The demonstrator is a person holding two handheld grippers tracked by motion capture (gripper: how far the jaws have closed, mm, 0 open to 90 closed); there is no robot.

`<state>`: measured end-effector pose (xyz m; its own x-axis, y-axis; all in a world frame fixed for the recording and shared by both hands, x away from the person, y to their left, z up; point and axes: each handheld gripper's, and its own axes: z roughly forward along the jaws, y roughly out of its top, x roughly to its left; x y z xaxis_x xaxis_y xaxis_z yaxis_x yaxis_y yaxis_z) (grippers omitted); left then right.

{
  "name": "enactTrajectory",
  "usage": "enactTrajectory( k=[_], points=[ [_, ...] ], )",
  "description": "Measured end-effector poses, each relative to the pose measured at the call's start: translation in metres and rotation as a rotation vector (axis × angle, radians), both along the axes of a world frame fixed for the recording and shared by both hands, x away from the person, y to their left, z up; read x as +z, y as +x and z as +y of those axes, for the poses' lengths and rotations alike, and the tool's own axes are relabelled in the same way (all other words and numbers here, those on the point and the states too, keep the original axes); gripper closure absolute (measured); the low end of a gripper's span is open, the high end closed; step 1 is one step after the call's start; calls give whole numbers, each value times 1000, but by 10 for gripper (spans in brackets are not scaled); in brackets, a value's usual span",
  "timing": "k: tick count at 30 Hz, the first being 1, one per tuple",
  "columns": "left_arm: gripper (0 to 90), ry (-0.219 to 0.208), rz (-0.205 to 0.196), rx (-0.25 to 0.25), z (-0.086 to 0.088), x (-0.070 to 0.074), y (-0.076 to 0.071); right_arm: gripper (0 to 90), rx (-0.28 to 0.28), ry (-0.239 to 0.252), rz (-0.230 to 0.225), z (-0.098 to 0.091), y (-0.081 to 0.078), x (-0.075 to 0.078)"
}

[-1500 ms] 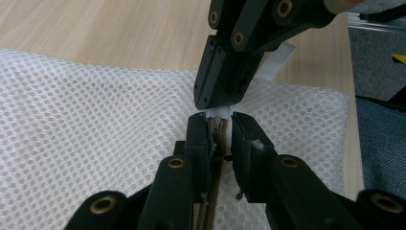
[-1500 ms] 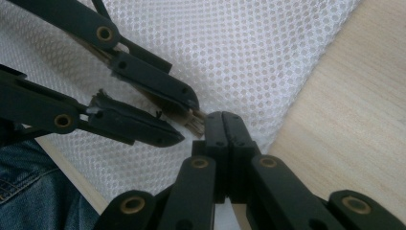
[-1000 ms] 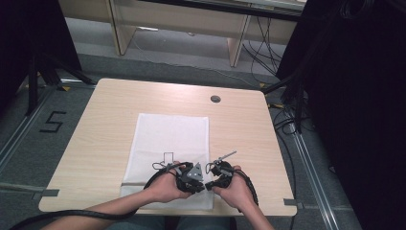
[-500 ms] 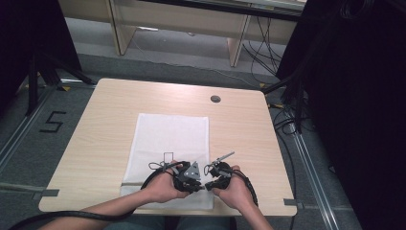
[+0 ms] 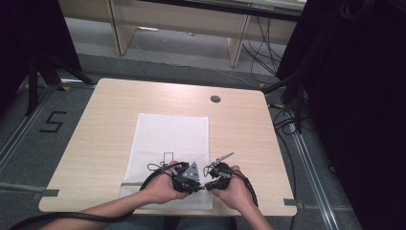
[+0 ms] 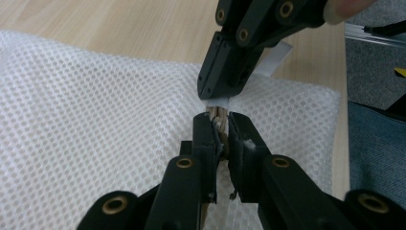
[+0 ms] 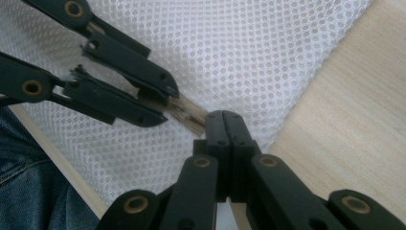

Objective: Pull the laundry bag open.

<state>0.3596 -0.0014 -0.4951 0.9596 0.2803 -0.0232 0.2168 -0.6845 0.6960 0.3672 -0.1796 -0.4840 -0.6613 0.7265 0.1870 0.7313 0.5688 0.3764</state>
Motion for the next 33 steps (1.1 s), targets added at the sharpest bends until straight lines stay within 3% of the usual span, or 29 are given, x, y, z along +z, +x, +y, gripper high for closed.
enactTrajectory(
  k=[18, 25, 30, 33],
  points=[
    [818, 8, -11, -13, 7, 2, 0, 900, 3, -2, 1, 0, 0, 0],
    [818, -20, 20, 6, 11, 0, 1, 900, 9, 0, -11, 0, 0, 0],
    [818, -9, -1, -10, 12, 3, 1, 900, 1, -1, -2, 0, 0, 0],
    [818, -11, 13, 6, 14, 3, 0, 900, -2, 0, 2, 0, 0, 0]
  ],
)
